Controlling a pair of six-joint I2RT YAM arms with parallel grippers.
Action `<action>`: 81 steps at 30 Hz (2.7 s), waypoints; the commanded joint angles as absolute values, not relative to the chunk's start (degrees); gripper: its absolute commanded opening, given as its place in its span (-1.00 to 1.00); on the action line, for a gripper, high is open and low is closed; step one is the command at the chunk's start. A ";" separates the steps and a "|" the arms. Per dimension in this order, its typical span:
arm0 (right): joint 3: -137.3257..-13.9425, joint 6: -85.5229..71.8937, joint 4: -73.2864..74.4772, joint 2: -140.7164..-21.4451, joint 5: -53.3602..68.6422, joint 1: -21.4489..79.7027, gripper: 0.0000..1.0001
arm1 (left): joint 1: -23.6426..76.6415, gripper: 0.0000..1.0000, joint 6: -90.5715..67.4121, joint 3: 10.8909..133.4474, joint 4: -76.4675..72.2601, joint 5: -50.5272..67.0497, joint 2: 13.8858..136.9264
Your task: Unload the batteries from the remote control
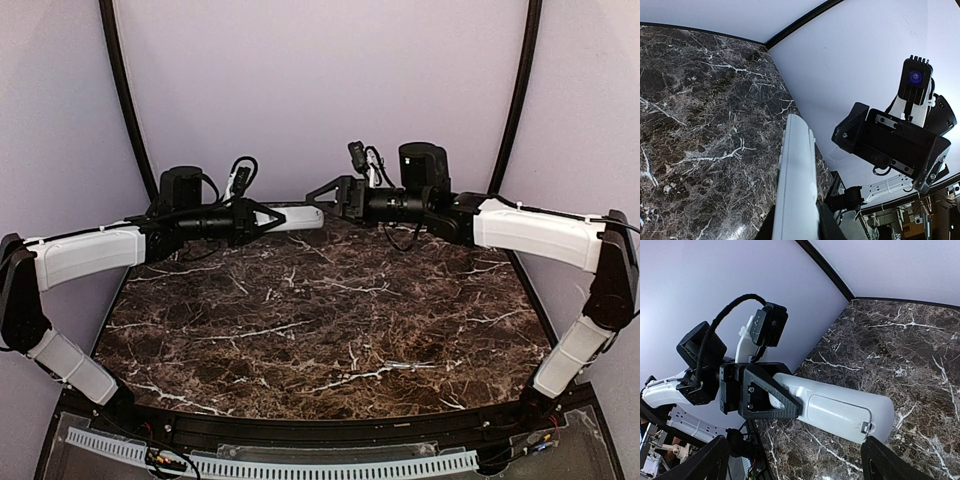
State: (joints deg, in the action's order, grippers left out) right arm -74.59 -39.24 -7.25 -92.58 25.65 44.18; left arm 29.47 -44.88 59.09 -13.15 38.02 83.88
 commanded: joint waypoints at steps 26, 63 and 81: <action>-79.45 -38.02 -6.80 -97.51 25.84 44.38 0.79 | 29.62 -0.99 -44.84 58.41 -14.94 39.68 82.33; -79.72 -38.97 -10.34 -96.82 30.59 45.43 0.79 | 29.62 -0.99 -44.70 58.42 -14.60 39.71 82.29; -79.90 -38.65 -11.38 -95.77 31.55 45.77 0.80 | 29.62 -0.99 -44.31 58.51 -14.18 39.47 82.51</action>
